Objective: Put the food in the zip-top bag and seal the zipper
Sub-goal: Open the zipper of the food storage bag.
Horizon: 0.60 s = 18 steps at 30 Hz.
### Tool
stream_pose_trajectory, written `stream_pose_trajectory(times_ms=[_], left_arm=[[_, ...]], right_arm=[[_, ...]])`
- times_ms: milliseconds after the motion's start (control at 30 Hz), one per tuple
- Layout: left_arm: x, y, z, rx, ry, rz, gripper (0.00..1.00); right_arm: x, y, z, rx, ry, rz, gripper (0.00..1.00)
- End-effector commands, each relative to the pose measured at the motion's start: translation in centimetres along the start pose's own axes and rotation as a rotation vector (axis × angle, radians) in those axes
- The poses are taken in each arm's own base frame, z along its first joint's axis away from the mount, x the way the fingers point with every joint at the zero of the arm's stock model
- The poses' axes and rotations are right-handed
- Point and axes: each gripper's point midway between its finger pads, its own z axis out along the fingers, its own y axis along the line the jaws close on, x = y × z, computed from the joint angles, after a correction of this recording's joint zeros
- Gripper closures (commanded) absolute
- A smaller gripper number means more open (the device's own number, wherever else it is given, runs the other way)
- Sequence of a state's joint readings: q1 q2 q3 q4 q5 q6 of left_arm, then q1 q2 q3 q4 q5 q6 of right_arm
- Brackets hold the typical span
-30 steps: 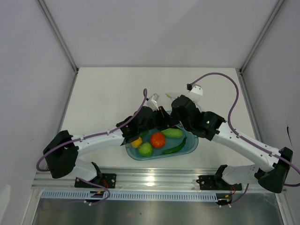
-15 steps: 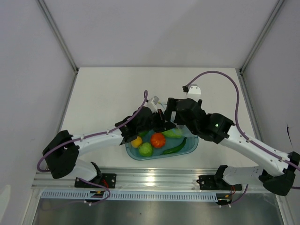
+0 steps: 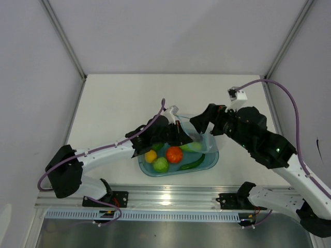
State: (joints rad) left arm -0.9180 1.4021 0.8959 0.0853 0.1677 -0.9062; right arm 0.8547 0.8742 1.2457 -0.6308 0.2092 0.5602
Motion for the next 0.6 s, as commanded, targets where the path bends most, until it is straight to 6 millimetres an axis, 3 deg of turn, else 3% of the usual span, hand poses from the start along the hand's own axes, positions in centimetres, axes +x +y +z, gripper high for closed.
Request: stream_pose_trajectory(times_ms=[0,67,167,233,267,300,400,500,567], left_arm=[[-1.8,-2.1,-1.5,0.03,-0.041,0.082,0.99],[-2.2,-2.4,-1.8,0.022,-0.051,0.102,0.99],[-2.1,-2.3,-2.2,-0.001,-0.043,0.127,1.0],[-2.1,-2.3,-2.4,-0.007,-0.04,0.139,0.99],[-2.1,-2.2,-2.4,-0.012,-0.038,0.153,0.99],[-2.1,-2.3,-2.4,-0.016,-0.033,0.159,0.99],[-2.2,-2.3,-2.2,-0.032,-0.025,0.179,0.99],[-2.3,-2.7,-2.1,-0.032,-0.019,0.201,0.99],[-2.2,-2.6,-1.9,-0.039,-0.01,0.215,0.99]], right_arm=[[1.3,-1.1,0.0,0.042,0.088,0.002,0.01],[0.6,-1.2,-0.7,0.001,0.035,0.07,0.01],[-0.8,-4.1,-1.1,0.103,-0.008,0.089,0.06],[1.0,-7.5,-0.7,0.265,0.119,0.051,0.07],[0.5,-7.9,-0.9,0.309,0.137,0.038,0.1],[1.9,-10.6,-0.8,0.458,0.218,0.006,0.12],[1.1,-13.0,-1.8,0.623,0.212,-0.042,0.04],[0.5,-12.2,-2.0,0.579,0.186,-0.077,0.01],[0.6,-10.6,-1.6,0.471,0.195,-0.099,0.01]])
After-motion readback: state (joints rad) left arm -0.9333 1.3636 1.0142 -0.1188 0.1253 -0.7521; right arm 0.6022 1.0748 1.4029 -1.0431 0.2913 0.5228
